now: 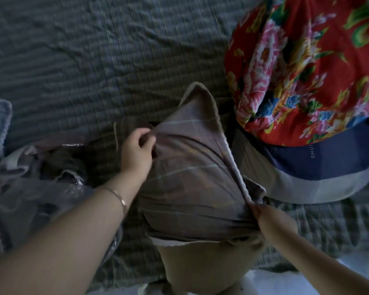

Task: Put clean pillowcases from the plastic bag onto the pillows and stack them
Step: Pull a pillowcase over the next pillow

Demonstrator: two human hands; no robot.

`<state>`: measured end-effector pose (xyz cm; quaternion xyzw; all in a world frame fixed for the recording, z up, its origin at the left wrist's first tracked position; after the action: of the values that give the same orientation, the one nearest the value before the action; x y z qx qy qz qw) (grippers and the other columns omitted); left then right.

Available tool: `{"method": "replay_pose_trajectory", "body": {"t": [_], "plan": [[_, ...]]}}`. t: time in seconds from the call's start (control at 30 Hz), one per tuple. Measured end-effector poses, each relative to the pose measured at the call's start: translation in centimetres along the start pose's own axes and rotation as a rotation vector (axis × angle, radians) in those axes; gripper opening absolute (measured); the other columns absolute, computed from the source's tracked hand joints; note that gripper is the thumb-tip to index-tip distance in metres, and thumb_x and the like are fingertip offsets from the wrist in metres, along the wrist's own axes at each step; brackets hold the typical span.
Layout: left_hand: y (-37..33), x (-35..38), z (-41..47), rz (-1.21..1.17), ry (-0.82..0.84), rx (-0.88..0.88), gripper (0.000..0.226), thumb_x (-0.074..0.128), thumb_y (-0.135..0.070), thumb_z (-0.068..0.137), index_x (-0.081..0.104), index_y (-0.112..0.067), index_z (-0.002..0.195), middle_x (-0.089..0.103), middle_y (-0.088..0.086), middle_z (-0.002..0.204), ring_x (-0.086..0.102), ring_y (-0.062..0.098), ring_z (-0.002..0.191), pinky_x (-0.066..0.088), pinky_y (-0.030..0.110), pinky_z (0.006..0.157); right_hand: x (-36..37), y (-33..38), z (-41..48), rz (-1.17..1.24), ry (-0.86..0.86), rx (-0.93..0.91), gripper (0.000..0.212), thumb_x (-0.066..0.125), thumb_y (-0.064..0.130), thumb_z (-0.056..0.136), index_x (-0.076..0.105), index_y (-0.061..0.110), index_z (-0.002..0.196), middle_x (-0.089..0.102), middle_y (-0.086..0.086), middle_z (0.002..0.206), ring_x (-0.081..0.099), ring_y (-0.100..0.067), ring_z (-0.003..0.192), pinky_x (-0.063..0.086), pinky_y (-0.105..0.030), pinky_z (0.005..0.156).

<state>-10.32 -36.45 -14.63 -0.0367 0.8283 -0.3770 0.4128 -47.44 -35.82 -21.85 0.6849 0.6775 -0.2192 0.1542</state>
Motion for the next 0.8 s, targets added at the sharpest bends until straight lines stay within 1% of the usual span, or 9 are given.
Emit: {"method": "replay_pose_trajectory", "body": {"t": [0.1,0.17,0.2,0.27,0.43,0.53,0.63,0.7,0.8], "plan": [[3.2,0.4,-4.5,0.220,0.039,0.085,0.035,0.061,-0.011,0.087,0.055,-0.007,0.121,0.048,0.015,0.124,0.047,0.027,0.115,0.036,0.031,0.099,-3.9,3.1,0.0,-0.249,-0.135,-0.122,0.037,0.033,0.035,0.098,0.040,0.020,0.132,0.056,-0.005,0.121,0.056,-0.022,0.108,0.046,-0.031,0.080],[6.0,0.3,-7.3,0.384,0.048,0.087,0.031,0.061,-0.016,0.088,0.058,-0.006,0.117,0.049,0.017,0.121,0.047,0.032,0.113,0.040,0.037,0.095,-6.0,7.7,-1.5,-0.296,-0.296,-0.349,0.048,0.048,0.025,0.092,0.033,0.020,0.138,0.046,-0.006,0.130,0.047,-0.024,0.118,0.042,-0.034,0.093],[6.8,0.2,-8.1,0.436,0.044,0.112,0.024,0.062,-0.016,0.087,0.061,-0.005,0.109,0.053,0.016,0.115,0.051,0.034,0.107,0.043,0.039,0.088,-6.9,10.3,-2.7,-0.224,-0.395,-0.512,0.049,0.054,0.027,0.089,0.038,0.019,0.135,0.046,-0.006,0.128,0.047,-0.026,0.118,0.041,-0.037,0.094],[7.2,0.4,-8.6,0.501,0.066,0.169,0.008,0.064,-0.011,0.086,0.064,-0.005,0.090,0.059,0.014,0.097,0.055,0.036,0.090,0.045,0.039,0.073,-7.2,14.5,-4.4,-0.126,-0.492,-0.795,0.046,0.065,0.035,0.080,0.056,0.014,0.120,0.055,-0.007,0.115,0.054,-0.031,0.107,0.046,-0.043,0.086],[5.3,0.5,-7.7,0.506,0.081,0.293,0.010,0.061,0.002,0.082,0.060,-0.003,0.074,0.060,0.014,0.082,0.055,0.037,0.076,0.046,0.038,0.063,-6.2,18.4,-4.6,-0.271,-0.502,-0.978,0.028,0.083,0.034,0.058,0.066,0.015,0.071,0.059,-0.007,0.082,0.061,-0.030,0.074,0.052,-0.039,0.060],[4.1,-0.6,-8.8,0.373,0.076,0.274,0.012,0.057,-0.001,0.088,0.055,-0.002,0.076,0.052,0.009,0.074,0.051,0.026,0.072,0.035,0.031,0.062,-6.5,17.4,-5.1,-0.308,-0.576,-1.122,0.020,0.063,0.038,0.067,0.066,0.019,0.061,0.061,-0.004,0.075,0.063,-0.026,0.066,0.052,-0.030,0.062],[3.7,1.4,-10.8,0.355,0.378,0.339,0.017,0.047,-0.017,0.096,0.052,-0.010,0.081,0.041,-0.004,0.076,0.041,0.015,0.075,0.030,0.026,0.068,-5.2,12.8,-5.6,-0.264,-0.522,-1.250,0.028,0.048,0.036,0.079,0.067,0.018,0.069,0.064,0.001,0.072,0.063,-0.021,0.064,0.042,-0.026,0.069],[3.9,2.4,-10.8,0.415,0.551,0.377,0.016,0.044,-0.024,0.097,0.048,-0.017,0.083,0.041,-0.008,0.079,0.042,0.013,0.081,0.031,0.024,0.070,-4.2,9.9,-6.1,-0.218,-0.468,-1.217,0.034,0.044,0.040,0.085,0.066,0.019,0.070,0.063,0.005,0.067,0.061,-0.016,0.060,0.045,-0.023,0.065],[5.2,2.3,-9.0,0.451,0.488,0.398,0.018,0.043,-0.020,0.097,0.056,-0.015,0.109,0.052,-0.003,0.108,0.046,0.014,0.105,0.036,0.022,0.092,-4.1,9.5,-5.9,-0.158,-0.482,-1.083,0.034,0.042,0.039,0.083,0.063,0.021,0.064,0.060,0.009,0.058,0.059,-0.013,0.051,0.048,-0.020,0.055]]}}
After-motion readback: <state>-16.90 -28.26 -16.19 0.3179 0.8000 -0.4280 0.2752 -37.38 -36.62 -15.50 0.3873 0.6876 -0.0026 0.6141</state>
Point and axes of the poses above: each hand's wrist, its own z-axis towards the middle knuckle, its own x-axis out of the palm, y = z × x, the point moved 9 cm from there along z, towards the middle knuckle
